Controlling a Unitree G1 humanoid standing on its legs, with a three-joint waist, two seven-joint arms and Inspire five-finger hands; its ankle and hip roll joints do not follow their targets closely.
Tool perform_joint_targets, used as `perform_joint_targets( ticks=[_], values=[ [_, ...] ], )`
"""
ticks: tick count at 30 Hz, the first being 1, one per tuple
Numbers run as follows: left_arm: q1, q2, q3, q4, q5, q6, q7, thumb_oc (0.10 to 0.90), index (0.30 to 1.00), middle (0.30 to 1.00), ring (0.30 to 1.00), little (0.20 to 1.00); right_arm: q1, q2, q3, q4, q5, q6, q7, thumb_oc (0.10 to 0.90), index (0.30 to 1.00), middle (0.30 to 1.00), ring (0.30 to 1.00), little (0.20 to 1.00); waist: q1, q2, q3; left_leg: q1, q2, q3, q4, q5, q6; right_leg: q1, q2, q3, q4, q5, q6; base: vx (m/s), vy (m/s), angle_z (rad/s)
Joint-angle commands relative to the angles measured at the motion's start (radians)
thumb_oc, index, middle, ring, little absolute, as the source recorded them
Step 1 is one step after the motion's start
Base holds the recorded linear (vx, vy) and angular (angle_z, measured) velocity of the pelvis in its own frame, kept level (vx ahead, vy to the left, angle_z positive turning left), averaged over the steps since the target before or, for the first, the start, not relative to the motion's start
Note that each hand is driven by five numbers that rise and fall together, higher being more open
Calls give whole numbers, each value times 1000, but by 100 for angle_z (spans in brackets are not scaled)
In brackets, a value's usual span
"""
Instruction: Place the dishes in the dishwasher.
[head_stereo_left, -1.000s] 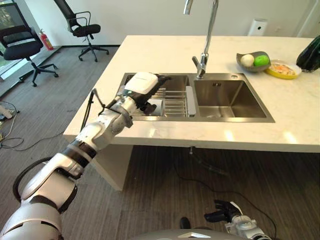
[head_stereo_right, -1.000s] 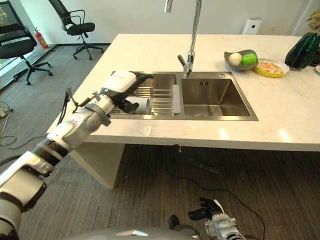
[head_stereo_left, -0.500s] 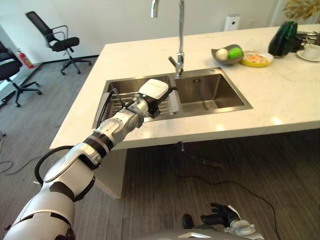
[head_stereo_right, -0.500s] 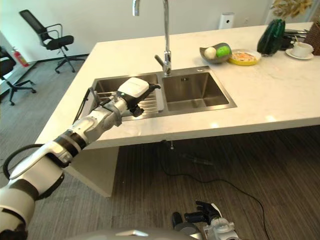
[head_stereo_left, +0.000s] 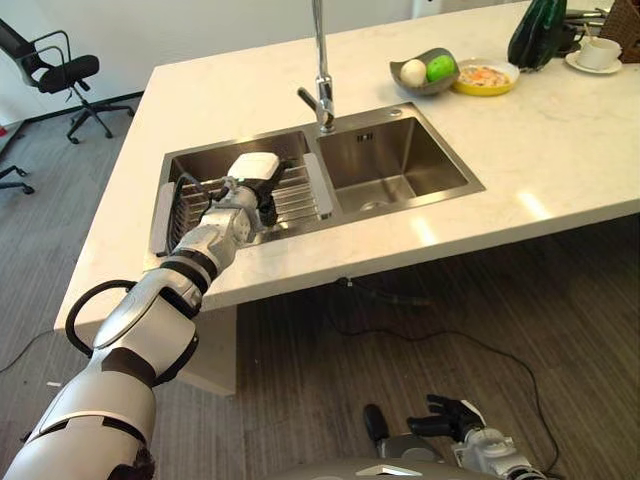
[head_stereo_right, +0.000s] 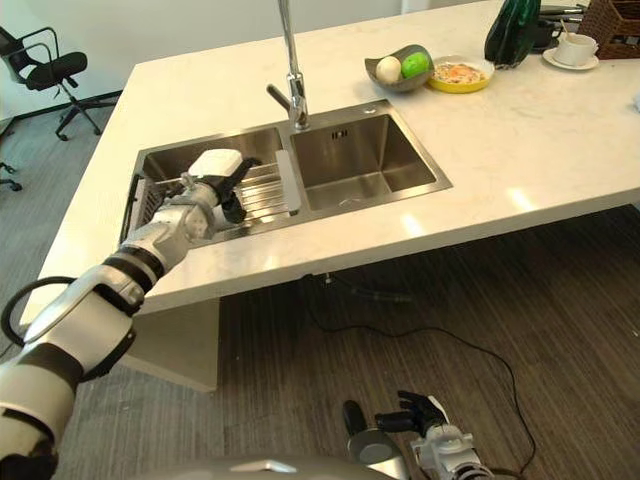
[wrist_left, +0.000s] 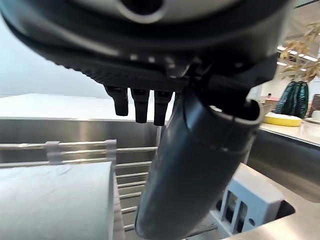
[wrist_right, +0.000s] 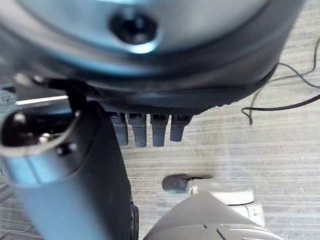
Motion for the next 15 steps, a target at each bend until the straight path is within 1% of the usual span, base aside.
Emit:
perform_joint_targets(
  ticks=[1,4,7,9,12,15],
  values=[
    [-292,40,47,99,-39,21,13,800,900,900,900,900,13,-5,71,47,35,5,26,800,900,900,900,900,27,-24,9,26,-7,-51,5,-27,-22,127,-48,-13,17,-165,93,20,2,7],
    [-315,22,37,140,-63,28,-23,800,900,900,900,900,-6,4,81,54,48,16,35,800,900,900,900,900,38,-28,11,35,-6,-58,5,-29,-20,142,-49,-25,15,-169,93,18,-1,8],
    [-319,25,26,155,-74,29,-47,800,900,900,900,900,-14,12,96,54,44,20,45,800,900,900,900,900,51,-30,11,46,-8,-61,5,-33,-20,158,-49,-33,15,-175,93,32,3,9],
    [-323,23,11,161,-57,36,-56,800,900,900,900,900,-20,17,108,57,43,22,52,800,900,900,900,900,59,-30,8,52,-9,-70,5,-36,-20,172,-52,-45,15,-179,93,40,9,6],
    [-323,23,11,161,-57,36,-56,800,900,900,900,900,-20,17,108,57,43,22,52,800,900,900,900,900,59,-30,9,53,-9,-70,5,-36,-20,172,-52,-45,15,-179,93,12,5,11],
    [-315,9,2,172,-37,39,-57,800,900,900,900,900,-37,17,122,60,48,24,55,800,900,900,900,900,64,-30,7,52,-12,-89,5,-38,-19,178,-55,-59,15,-185,94,8,19,8]
  ],
)
